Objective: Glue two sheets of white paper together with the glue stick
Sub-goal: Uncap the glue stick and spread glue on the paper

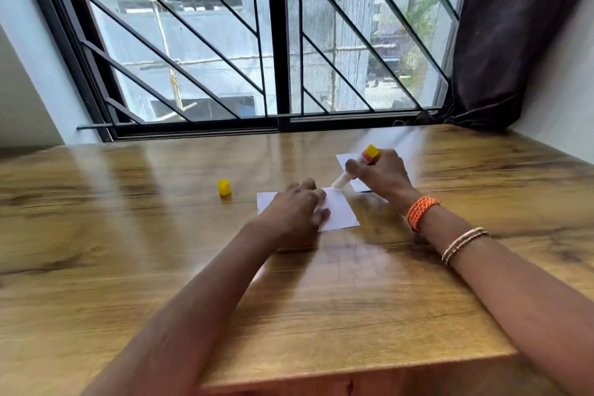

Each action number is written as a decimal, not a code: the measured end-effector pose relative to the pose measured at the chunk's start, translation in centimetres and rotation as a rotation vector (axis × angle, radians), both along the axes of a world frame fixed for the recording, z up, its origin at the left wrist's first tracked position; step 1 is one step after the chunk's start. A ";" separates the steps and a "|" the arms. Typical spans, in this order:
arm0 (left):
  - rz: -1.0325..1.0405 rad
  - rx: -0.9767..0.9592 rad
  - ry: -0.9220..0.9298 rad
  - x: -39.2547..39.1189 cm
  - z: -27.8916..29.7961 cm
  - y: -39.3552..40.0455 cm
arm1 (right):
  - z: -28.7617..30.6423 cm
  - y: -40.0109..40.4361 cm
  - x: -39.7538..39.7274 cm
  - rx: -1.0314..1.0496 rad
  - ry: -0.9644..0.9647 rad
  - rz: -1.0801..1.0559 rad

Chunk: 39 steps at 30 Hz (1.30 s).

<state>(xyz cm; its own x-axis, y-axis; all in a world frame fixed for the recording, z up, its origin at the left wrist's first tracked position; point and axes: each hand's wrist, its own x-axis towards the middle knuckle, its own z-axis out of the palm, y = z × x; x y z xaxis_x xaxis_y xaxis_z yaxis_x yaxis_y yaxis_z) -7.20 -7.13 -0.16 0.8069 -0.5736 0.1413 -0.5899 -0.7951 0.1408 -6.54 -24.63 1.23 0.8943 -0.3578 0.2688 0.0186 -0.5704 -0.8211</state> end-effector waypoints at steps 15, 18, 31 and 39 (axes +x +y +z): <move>0.049 0.015 0.122 0.5 0.0 0.1 | -0.2 0.1 0.4 -0.131 0.020 -0.014; 0.055 0.001 0.116 0.4 0.0 0.1 | -0.1 -0.1 0.1 -0.122 0.033 0.006; 0.073 0.055 0.062 0.3 0.1 -0.2 | -0.6 -0.7 -2.4 -0.094 -0.018 0.060; 0.064 0.058 0.057 0.4 -0.1 -0.1 | -1.1 -0.9 -4.0 -0.054 0.005 0.081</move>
<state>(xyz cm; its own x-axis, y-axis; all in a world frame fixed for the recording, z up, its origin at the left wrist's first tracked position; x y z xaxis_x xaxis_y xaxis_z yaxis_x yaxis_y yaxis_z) -6.81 -7.24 -0.23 0.8478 -0.5267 0.0624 -0.5302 -0.8386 0.1251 -10.54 -25.52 0.18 0.9211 -0.2696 0.2810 0.0622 -0.6107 -0.7894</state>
